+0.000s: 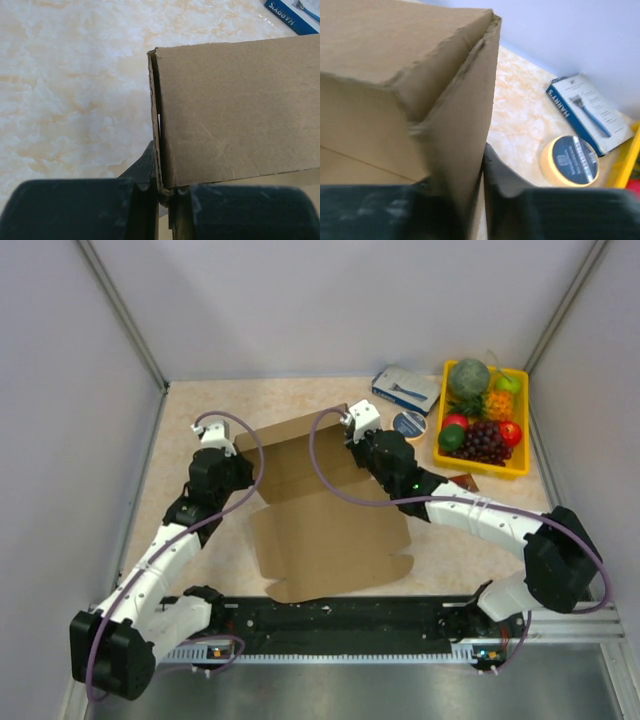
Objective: Fold the paper box
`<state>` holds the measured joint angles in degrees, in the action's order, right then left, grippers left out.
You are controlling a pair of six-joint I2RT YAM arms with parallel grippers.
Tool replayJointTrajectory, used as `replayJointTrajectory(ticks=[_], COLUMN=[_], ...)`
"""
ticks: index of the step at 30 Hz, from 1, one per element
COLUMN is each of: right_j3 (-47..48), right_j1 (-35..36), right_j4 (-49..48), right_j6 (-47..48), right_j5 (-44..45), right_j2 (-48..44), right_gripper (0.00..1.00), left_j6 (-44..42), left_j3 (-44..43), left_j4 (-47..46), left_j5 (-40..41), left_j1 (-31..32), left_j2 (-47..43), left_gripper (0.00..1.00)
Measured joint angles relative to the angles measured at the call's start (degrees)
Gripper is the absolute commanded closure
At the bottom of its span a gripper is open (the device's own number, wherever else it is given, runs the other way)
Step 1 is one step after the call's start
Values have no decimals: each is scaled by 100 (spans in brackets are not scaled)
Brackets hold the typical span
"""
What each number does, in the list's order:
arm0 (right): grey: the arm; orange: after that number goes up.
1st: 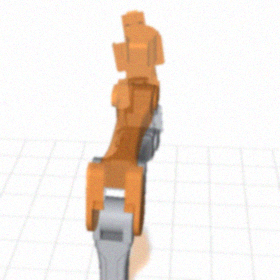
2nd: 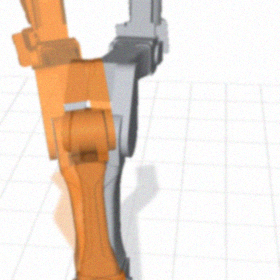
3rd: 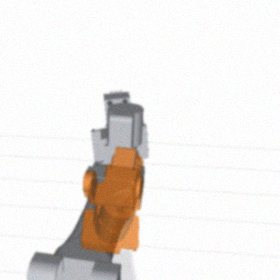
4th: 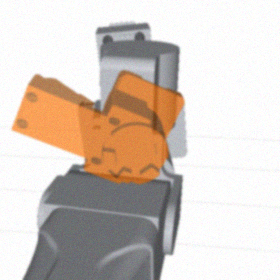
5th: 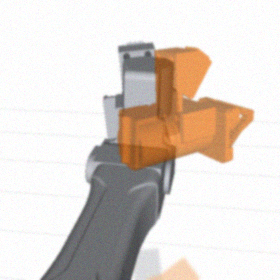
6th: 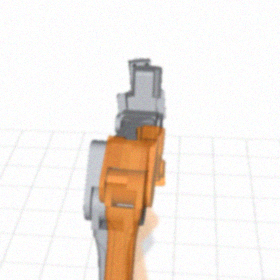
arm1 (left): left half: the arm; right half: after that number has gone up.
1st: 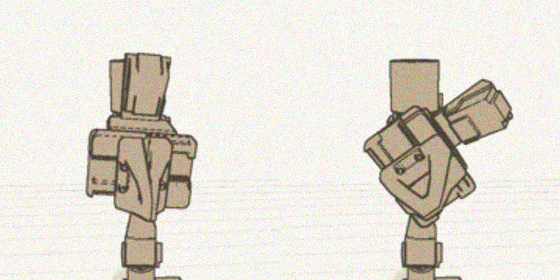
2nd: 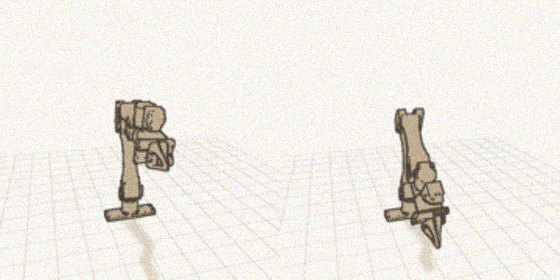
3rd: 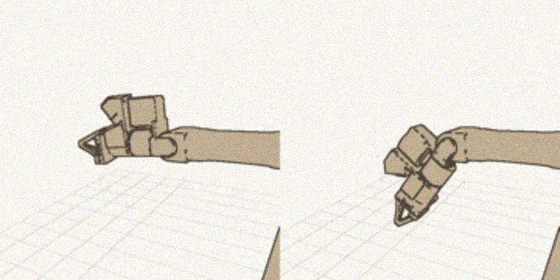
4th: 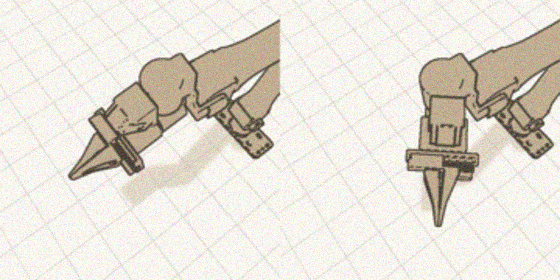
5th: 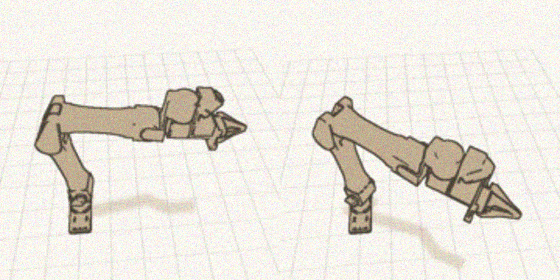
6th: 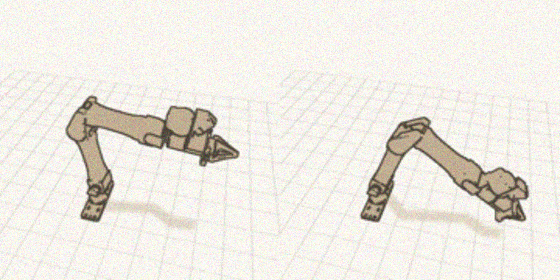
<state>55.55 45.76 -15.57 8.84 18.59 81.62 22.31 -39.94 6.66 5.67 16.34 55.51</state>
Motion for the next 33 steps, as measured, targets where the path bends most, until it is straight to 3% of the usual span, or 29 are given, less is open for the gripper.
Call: replayJointTrajectory(ticks=[1, 2, 4, 6, 9, 15, 20, 25, 33], right_j3=[4, 4, -9, -109, -433, -1104, -1438, -1635, -1655], right_j1=[0, 0, 0, -7, -42, -442, -789, -927, -957], right_j4=[-118, -219, -413, -778, -1307, -2295, -3097, -4048, -4752], right_j6=[28, 101, 184, 323, 459, 595, 625, 566, 341], right_j5=[68, 146, 247, 264, 153, -737, -1628, -2142, -2299], right_j2=[68, 120, 219, 284, 356, 623, 883, 1279, 1792], right_gripper=[100, 100, 100, 100, 100, 100, 100, 100, 100], left_j6=[0, 2, 2, 22, 72, 57, 39, -48, -448], left_j3=[0, 0, 0, -2, -15, -170, -1108, -2210, -2872], left_j4=[24, 59, 129, 221, 568, 1174, 1412, 872, 833], left_j5=[9, 33, 15, -164, -448, -1215, -1364, -1910, -2409], left_j1=[0, -2, -2, 0, 20, 20, 22, 22, 195], left_j2=[-13, -33, -85, -157, -409, -1506, -1681, -181, 2820], left_gripper=[94, 76, 58, 32, 20, 20, 20, 22, 21])
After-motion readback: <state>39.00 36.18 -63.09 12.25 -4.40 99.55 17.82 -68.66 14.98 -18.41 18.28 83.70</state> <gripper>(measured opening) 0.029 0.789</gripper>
